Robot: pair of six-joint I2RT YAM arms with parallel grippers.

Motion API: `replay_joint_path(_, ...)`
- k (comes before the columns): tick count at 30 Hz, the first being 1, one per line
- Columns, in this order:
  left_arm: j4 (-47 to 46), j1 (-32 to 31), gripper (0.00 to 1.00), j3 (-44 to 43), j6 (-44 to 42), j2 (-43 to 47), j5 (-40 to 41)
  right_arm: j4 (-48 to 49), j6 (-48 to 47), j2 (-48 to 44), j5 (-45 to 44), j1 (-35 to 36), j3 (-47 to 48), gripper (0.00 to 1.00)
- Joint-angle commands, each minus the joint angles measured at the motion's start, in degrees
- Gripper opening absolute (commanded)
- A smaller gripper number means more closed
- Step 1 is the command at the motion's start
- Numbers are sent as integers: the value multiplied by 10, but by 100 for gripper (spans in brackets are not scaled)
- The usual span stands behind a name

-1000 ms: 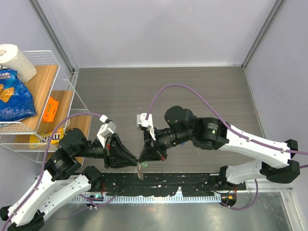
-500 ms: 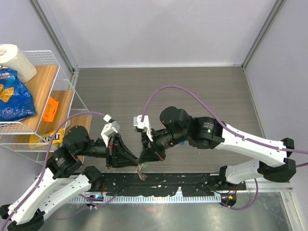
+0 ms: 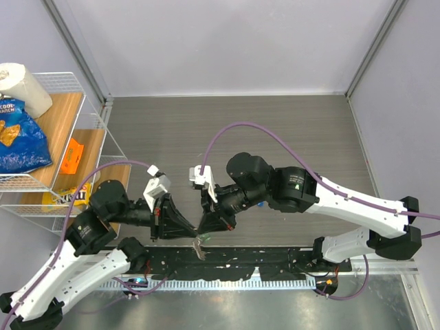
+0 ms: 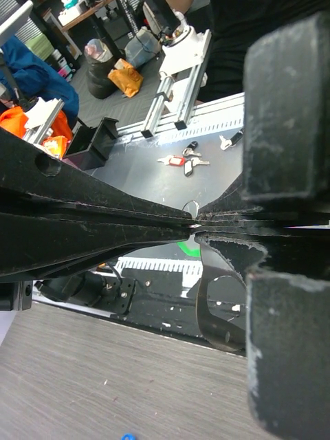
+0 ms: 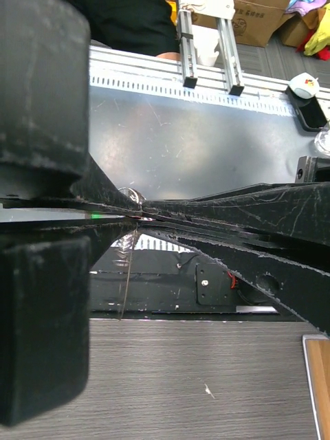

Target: Put the keys on the keyring

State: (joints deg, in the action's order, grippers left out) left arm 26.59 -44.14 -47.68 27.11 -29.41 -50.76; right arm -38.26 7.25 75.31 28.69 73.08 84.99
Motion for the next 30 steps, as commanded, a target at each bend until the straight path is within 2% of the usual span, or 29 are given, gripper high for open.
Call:
replay_joint_path(1,-28,0,0,-5,-2,23,20,69,1,-33,21,7,1,14)
replay_joint_path(5,-53,0,0,2,4,51,33,93,10,-66,5,7,-19,29)
replay_joint_path(9,-83,-1,0,10,13,73,39,118,12,-90,-6,7,-41,35)
replay_joint_path(16,-134,-1,0,26,30,90,51,183,29,-114,-5,7,-79,36)
replay_joint_path(30,-173,-1,0,37,45,93,77,229,58,-108,-54,12,-94,31)
